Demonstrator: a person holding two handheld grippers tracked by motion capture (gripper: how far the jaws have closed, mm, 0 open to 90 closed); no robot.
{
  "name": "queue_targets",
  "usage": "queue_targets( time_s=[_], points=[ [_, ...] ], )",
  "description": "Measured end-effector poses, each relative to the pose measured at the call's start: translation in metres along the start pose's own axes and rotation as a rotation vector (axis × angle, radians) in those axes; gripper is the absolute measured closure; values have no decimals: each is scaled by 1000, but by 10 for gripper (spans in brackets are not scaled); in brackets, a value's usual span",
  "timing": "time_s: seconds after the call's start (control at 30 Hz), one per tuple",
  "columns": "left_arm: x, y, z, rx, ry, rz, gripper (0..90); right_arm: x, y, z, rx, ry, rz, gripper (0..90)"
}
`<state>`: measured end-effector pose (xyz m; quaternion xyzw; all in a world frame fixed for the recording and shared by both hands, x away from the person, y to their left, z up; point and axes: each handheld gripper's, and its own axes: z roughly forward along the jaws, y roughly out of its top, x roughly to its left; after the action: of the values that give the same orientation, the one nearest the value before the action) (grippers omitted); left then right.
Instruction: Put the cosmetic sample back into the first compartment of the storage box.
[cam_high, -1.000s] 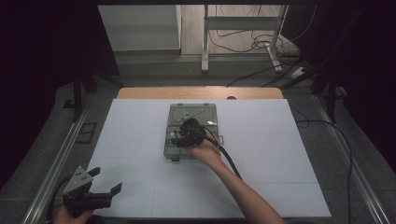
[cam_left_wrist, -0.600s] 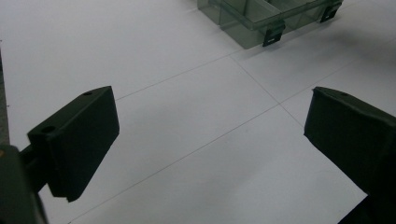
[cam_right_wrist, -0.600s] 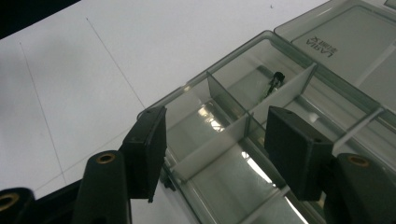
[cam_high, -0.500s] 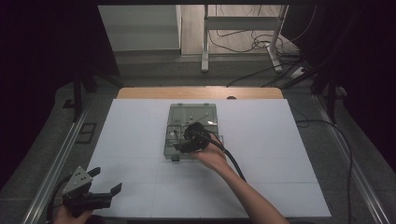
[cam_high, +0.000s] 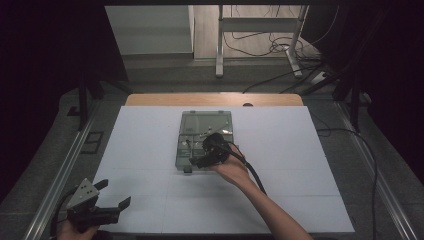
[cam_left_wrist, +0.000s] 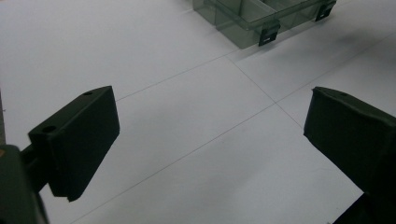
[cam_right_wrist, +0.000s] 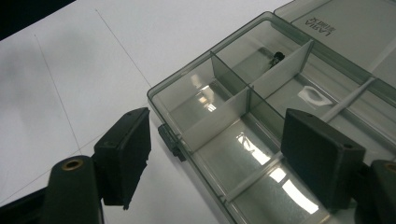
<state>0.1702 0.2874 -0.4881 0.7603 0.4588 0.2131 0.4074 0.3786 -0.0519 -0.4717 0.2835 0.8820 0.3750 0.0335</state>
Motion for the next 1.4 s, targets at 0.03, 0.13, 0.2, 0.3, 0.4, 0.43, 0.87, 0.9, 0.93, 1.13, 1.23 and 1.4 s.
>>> queue_targets(
  time_s=[0.03, 0.13, 0.2, 0.3, 0.4, 0.43, 0.87, 0.9, 0.93, 1.13, 1.23, 1.4],
  points=[
    [0, 0, 0, 0, 1, 1, 40, 0, -1, -2, -3, -1, -7, 231],
    [0, 0, 0, 0, 1, 0, 40, 0, -2, -4, 2, -8, -9, 219],
    [0, 0, 0, 1, 3, -1, 40, -1, -3, -6, 4, -8, -7, 212],
    [0, 0, 0, 2, 6, -2, 40, -1, -5, -11, 1, -7, -1, 183],
    [0, 0, 0, 2, 7, -3, 39, -1, -7, -14, -6, -1, 3, 172],
    [0, 0, 0, 2, 7, -4, 39, -1, -8, -15, -9, 4, 6, 168],
    [0, 0, 0, 4, 10, -5, 39, -4, -27, -40, -17, -17, 1, 93],
    [0, 0, 0, 4, 10, -6, 40, -4, -29, -43, -18, -11, 8, 81],
    [0, 0, 0, 4, 10, -6, 40, -4, -30, -44, -20, -12, 6, 71],
    [0, 0, 0, 4, 12, -7, 39, -2, -35, -49, -27, -28, -1, 26],
    [0, 0, 0, 4, 13, -6, 39, -1, -39, -53, -28, -33, -1, 15],
    [0, 0, 0, 5, 14, -7, 39, 0, -46, -60, -32, -47, -1, 5]
  ],
)
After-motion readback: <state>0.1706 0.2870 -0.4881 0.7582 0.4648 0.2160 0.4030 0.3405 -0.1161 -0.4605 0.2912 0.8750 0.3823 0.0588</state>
